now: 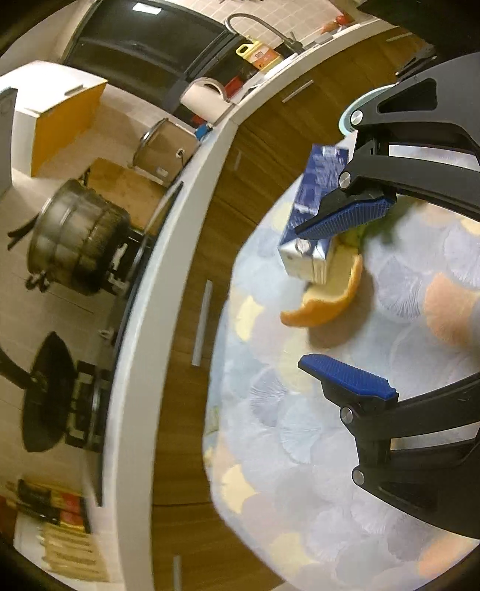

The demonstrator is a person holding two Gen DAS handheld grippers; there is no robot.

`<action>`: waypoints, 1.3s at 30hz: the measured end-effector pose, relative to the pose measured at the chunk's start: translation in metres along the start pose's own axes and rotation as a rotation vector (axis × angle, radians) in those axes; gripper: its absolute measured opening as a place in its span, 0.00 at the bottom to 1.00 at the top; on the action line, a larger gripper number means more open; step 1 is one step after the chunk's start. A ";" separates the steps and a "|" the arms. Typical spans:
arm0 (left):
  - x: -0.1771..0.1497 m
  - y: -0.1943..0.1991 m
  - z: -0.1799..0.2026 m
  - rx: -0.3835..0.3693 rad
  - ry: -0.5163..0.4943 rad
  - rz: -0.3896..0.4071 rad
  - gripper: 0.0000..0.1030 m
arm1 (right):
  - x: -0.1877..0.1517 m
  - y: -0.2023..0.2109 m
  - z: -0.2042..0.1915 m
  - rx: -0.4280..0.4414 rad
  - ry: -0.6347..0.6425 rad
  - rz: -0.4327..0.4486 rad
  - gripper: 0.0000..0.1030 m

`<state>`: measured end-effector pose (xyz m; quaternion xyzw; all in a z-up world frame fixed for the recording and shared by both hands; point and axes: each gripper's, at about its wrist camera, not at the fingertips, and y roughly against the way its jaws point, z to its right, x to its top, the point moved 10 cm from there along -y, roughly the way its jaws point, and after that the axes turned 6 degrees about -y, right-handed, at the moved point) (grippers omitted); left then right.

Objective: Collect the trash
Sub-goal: 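Move both tools back over the table toward the remaining items, then grasp the orange peel with the left tool while the right tool grasps the bok choy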

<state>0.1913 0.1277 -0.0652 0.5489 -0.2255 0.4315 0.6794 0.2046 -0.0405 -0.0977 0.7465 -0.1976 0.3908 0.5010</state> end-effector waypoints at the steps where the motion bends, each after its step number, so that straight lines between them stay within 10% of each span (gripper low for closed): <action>1: -0.002 -0.005 -0.002 0.000 0.003 -0.010 0.58 | 0.000 -0.001 -0.001 0.000 0.005 -0.001 0.63; 16: -0.030 -0.051 -0.015 0.009 0.016 -0.165 0.30 | -0.002 -0.010 -0.003 -0.001 0.013 -0.021 0.63; 19: -0.034 -0.056 -0.013 0.012 -0.007 -0.184 0.10 | -0.003 -0.011 -0.004 0.003 0.014 -0.027 0.63; 32: -0.005 -0.007 -0.048 0.012 0.125 0.037 0.05 | -0.008 -0.048 -0.037 -0.070 0.135 -0.131 0.62; 37: 0.003 0.004 -0.059 0.015 0.161 0.075 0.05 | -0.016 -0.051 -0.053 -0.053 0.203 -0.144 0.25; 39: 0.007 0.012 -0.063 0.037 0.159 0.104 0.05 | -0.020 -0.047 -0.056 -0.043 0.205 -0.141 0.25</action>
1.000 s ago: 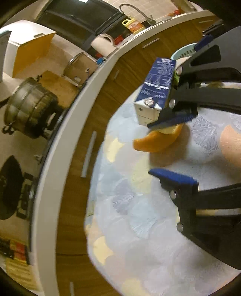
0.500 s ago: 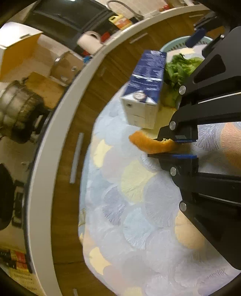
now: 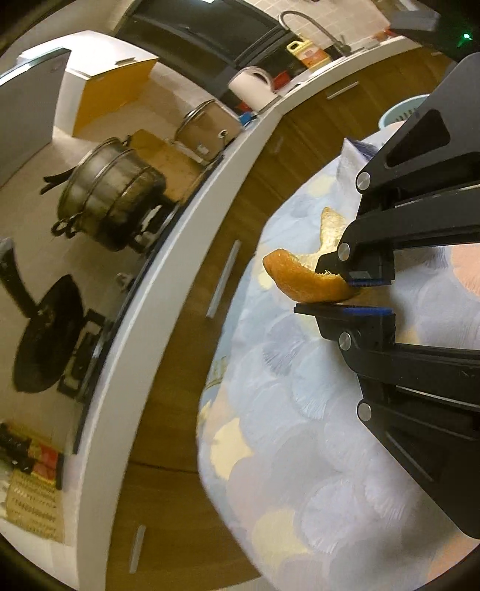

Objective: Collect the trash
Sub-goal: 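Grasp the orange peel with the left tool while the right tool grasps the bok choy, then carry the peel and bok choy over the wastebasket and open both tools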

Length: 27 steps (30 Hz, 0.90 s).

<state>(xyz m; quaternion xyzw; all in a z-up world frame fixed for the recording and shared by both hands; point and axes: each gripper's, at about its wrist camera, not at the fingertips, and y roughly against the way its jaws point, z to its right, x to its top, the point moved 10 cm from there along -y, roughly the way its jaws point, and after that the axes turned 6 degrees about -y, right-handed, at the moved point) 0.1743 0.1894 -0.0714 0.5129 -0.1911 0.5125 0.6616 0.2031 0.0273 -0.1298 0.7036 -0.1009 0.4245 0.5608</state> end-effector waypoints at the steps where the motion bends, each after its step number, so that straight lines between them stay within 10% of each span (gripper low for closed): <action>1: 0.002 0.004 -0.002 0.007 0.001 0.013 0.05 | -0.003 0.003 -0.002 0.019 0.000 0.000 0.25; 12: 0.025 0.054 -0.012 0.040 0.006 0.121 0.05 | -0.023 0.060 -0.006 0.143 -0.044 0.041 0.25; 27: 0.007 0.078 0.110 -0.164 -0.224 0.108 0.05 | -0.040 0.114 0.077 0.055 -0.192 0.122 0.25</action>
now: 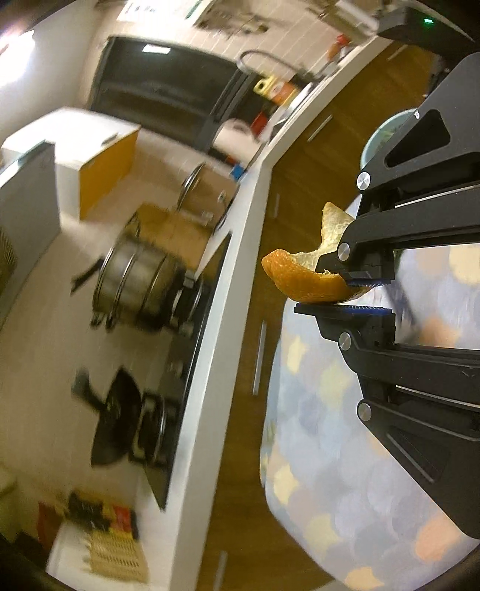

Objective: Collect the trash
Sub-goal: 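Carry the peel and bok choy over the wastebasket and open both tools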

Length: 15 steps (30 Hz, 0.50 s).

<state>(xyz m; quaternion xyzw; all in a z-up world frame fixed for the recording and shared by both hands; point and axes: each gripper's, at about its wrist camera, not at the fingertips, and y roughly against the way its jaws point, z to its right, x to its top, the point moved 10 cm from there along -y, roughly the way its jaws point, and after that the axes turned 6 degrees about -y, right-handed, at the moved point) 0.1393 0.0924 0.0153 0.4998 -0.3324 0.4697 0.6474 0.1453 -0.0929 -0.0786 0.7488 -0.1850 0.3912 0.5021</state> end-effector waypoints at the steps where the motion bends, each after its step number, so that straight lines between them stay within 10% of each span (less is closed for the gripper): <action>1: -0.002 -0.003 0.011 -0.013 -0.017 -0.005 0.05 | 0.002 0.003 0.007 -0.008 -0.009 0.008 0.25; 15: -0.045 -0.073 0.162 -0.168 -0.236 -0.124 0.05 | 0.020 0.044 0.146 -0.176 -0.162 0.098 0.25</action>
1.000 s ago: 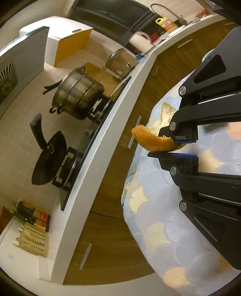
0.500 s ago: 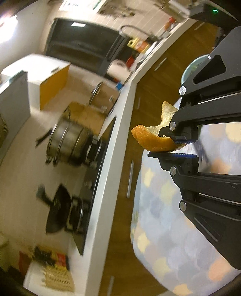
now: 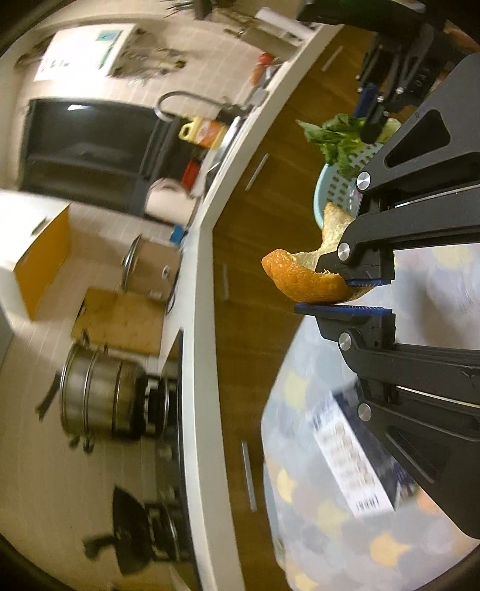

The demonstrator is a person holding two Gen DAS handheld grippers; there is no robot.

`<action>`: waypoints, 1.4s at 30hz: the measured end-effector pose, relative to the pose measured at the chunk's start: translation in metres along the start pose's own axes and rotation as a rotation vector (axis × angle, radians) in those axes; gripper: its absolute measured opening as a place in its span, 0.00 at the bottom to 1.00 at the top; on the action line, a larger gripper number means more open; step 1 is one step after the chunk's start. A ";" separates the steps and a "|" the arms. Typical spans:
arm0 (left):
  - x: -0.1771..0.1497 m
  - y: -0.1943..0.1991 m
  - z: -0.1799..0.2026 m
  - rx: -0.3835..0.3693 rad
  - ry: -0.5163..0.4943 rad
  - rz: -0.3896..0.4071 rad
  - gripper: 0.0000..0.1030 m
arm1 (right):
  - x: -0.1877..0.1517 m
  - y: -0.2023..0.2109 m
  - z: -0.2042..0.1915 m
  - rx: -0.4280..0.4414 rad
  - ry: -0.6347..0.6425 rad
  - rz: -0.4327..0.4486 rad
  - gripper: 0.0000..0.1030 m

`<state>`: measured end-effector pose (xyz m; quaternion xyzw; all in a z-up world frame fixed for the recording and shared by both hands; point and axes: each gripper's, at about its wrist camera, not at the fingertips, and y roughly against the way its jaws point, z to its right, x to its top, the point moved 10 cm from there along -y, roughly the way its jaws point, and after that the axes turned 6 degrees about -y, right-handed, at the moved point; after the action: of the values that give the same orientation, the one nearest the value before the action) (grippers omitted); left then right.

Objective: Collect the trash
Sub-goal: 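Carry the peel and bok choy over the wastebasket and open both tools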

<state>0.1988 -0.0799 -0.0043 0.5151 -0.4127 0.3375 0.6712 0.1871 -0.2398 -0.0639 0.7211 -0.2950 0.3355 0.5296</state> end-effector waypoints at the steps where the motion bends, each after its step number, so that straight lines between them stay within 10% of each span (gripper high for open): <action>1: 0.001 -0.008 0.011 -0.013 -0.016 -0.007 0.05 | 0.002 0.001 0.012 -0.015 -0.011 0.005 0.25; 20: -0.042 -0.136 0.139 -0.179 -0.150 -0.243 0.08 | -0.014 -0.053 0.155 -0.170 -0.265 -0.124 0.25; 25: -0.058 -0.154 0.147 -0.170 -0.162 -0.295 0.34 | -0.020 -0.068 0.162 -0.171 -0.289 -0.169 0.25; 29: -0.068 -0.158 0.146 -0.184 -0.161 -0.327 0.39 | -0.020 -0.074 0.169 -0.181 -0.307 -0.174 0.49; 42: -0.079 -0.160 0.147 -0.189 -0.180 -0.374 0.62 | -0.017 -0.061 0.161 -0.174 -0.316 -0.145 0.50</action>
<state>0.2752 -0.2636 -0.1230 0.5453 -0.3981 0.1198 0.7279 0.2524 -0.3777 -0.1469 0.7357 -0.3496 0.1523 0.5597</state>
